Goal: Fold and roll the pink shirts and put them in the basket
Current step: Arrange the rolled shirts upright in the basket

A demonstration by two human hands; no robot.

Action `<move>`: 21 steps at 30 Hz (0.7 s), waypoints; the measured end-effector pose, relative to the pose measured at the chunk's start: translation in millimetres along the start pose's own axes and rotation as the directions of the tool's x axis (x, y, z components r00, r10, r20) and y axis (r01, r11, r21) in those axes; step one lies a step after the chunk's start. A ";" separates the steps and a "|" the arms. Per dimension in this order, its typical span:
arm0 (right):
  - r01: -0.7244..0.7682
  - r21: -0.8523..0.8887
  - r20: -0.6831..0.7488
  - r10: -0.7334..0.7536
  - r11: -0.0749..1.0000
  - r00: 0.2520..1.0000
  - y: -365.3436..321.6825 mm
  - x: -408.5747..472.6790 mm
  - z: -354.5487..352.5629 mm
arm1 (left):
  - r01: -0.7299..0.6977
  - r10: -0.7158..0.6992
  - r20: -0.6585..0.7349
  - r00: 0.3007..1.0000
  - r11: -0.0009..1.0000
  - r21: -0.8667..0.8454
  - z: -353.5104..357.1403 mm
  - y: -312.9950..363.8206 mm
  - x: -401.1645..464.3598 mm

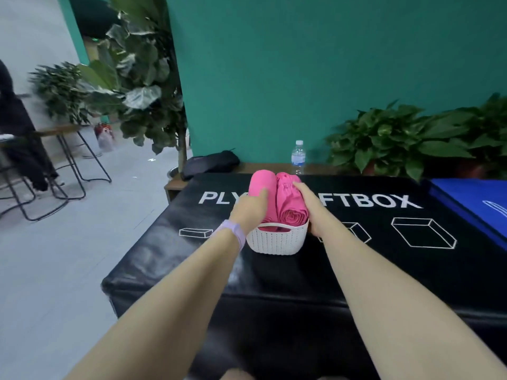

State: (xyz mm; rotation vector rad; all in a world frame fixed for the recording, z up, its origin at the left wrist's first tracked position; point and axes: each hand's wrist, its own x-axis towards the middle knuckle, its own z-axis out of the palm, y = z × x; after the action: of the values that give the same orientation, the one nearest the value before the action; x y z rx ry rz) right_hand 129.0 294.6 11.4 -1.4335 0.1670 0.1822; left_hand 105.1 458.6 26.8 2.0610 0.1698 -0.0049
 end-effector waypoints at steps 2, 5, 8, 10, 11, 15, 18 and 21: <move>0.043 -0.230 -0.124 -0.073 0.972 0.990 -10.6 2.1 -1.9 | -0.022 0.017 0.041 0.999 0.990 0.138 -3.8 8.4 1.9; 0.003 -0.623 -0.330 -0.267 0.782 0.905 -25.9 -6.1 -2.0 | 0.025 0.003 -0.069 0.998 0.918 0.395 -8.5 21.3 3.8; -0.068 -0.739 -0.277 -0.211 0.670 0.937 -34.4 -15.4 1.8 | -0.002 0.064 -0.105 0.992 0.863 0.505 -5.0 27.3 3.8; -0.067 -0.762 -0.249 -0.197 0.644 0.948 -38.5 -18.4 6.6 | -0.027 0.072 -0.065 0.995 0.850 0.526 -1.9 25.9 5.5; -0.067 -0.763 -0.256 -0.205 0.643 0.945 -40.9 -19.9 9.6 | -0.031 0.073 -0.057 0.996 0.843 0.538 -1.6 24.8 6.2; -0.052 -0.667 -0.320 -0.223 0.743 0.921 -48.8 -20.2 12.6 | -0.031 0.069 -0.054 0.996 0.853 0.520 -5.1 19.3 9.4; -0.024 -0.639 -0.300 -0.220 0.769 0.928 -47.4 -18.8 8.5 | 0.000 0.038 -0.086 0.996 0.914 0.406 -8.8 14.9 10.8; -0.014 -0.557 -0.314 -0.196 0.830 0.929 -48.2 -16.1 9.9 | -0.014 0.053 -0.091 0.994 0.922 0.388 -10.1 8.7 12.9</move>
State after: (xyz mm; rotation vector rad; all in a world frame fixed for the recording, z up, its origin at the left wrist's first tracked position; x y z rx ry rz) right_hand 124.2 298.0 62.8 -2.0499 0.3668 -0.1335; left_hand 118.2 464.9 38.3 2.4623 0.2079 0.0935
